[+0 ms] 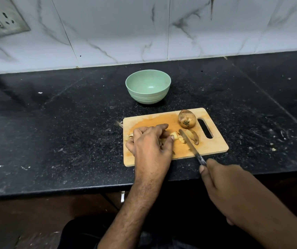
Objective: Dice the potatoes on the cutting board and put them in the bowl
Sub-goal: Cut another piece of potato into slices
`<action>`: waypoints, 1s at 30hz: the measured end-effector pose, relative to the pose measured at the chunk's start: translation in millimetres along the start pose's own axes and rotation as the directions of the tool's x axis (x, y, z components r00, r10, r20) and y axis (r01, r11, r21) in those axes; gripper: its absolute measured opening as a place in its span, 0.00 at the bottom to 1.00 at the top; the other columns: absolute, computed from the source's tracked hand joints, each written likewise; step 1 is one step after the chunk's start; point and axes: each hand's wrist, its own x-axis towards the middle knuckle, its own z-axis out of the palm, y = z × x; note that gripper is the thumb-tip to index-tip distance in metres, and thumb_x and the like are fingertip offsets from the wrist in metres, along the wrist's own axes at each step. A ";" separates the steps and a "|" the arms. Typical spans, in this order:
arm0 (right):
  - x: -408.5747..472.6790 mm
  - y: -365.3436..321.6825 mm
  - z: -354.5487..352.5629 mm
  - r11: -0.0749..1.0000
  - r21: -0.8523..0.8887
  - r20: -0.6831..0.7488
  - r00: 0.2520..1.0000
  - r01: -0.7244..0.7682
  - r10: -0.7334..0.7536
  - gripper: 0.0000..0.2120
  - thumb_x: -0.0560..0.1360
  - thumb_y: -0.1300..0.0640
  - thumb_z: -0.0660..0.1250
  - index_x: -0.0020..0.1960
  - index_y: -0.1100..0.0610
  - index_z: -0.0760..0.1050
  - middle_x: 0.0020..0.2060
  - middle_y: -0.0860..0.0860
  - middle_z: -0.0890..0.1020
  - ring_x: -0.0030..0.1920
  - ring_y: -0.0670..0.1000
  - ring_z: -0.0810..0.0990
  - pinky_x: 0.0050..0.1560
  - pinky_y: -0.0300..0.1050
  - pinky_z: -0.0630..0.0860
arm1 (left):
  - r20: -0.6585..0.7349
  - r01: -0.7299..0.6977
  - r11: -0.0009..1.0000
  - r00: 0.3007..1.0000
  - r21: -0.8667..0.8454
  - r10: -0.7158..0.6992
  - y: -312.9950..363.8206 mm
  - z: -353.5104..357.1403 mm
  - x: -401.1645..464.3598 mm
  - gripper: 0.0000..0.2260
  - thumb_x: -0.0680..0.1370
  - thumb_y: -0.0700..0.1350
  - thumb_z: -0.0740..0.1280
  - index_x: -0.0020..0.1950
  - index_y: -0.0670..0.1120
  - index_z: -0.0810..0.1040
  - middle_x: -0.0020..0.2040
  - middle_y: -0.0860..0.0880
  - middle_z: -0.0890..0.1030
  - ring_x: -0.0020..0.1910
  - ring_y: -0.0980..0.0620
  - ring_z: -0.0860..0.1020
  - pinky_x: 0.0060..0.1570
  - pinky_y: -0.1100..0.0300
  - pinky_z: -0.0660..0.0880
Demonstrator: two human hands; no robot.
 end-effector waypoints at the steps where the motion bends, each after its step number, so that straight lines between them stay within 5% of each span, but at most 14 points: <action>1: 1.9 -1.3 0.8 1.000 0.013 0.002 1.000 0.006 -0.006 0.16 0.83 0.41 0.45 0.44 0.47 0.64 0.34 0.49 0.78 0.25 0.43 0.73 0.39 0.47 0.81 | 0.023 -0.014 0.999 1.000 0.045 0.013 0.7 0.1 0.6 0.15 0.75 0.54 0.73 0.61 0.57 0.81 0.50 0.63 0.79 0.57 0.60 0.65 0.58 0.55 0.55; 8: -0.1 0.2 -9.6 0.998 0.043 0.010 0.999 0.044 -0.044 0.16 0.83 0.40 0.46 0.48 0.46 0.67 0.34 0.50 0.79 0.25 0.43 0.74 0.37 0.43 0.80 | 0.153 -0.063 0.964 0.988 0.257 0.024 6.5 0.4 6.4 0.15 0.78 0.56 0.68 0.64 0.58 0.79 0.57 0.60 0.74 0.61 0.55 0.62 0.62 0.50 0.55; 15: -3.3 9.3 -4.7 1.000 0.029 0.035 0.999 -0.007 0.005 0.16 0.83 0.41 0.46 0.43 0.47 0.63 0.34 0.50 0.78 0.24 0.43 0.73 0.37 0.42 0.79 | 0.215 -0.031 0.985 0.977 0.167 -0.006 4.3 -4.6 23.1 0.07 0.76 0.52 0.72 0.53 0.58 0.81 0.49 0.61 0.76 0.58 0.56 0.66 0.59 0.52 0.57; 21: 3.8 -6.3 5.6 0.996 0.058 -0.011 0.997 0.070 -0.070 0.15 0.83 0.40 0.46 0.44 0.46 0.64 0.36 0.49 0.78 0.26 0.43 0.72 0.39 0.45 0.81 | 0.130 -0.003 0.996 0.991 0.086 -0.008 5.3 -11.2 28.5 0.07 0.79 0.48 0.69 0.54 0.59 0.81 0.44 0.64 0.76 0.54 0.59 0.66 0.52 0.59 0.52; 26: 7.2 -3.8 0.4 0.996 0.048 -0.063 0.996 0.070 -0.067 0.13 0.83 0.41 0.45 0.48 0.44 0.64 0.35 0.50 0.78 0.24 0.42 0.72 0.35 0.40 0.78 | 0.053 -0.004 0.997 0.999 0.073 0.000 -4.5 -18.6 32.8 0.09 0.81 0.47 0.67 0.55 0.60 0.81 0.47 0.62 0.78 0.53 0.63 0.66 0.50 0.63 0.50; 30: 11.6 0.6 0.0 0.998 0.051 -0.083 0.996 0.040 -0.036 0.13 0.83 0.41 0.45 0.48 0.44 0.64 0.35 0.50 0.78 0.27 0.43 0.75 0.38 0.45 0.81 | 0.129 -0.130 0.991 0.984 0.044 0.123 -5.5 -18.0 27.9 0.10 0.80 0.52 0.68 0.60 0.59 0.80 0.53 0.62 0.80 0.55 0.59 0.69 0.51 0.60 0.52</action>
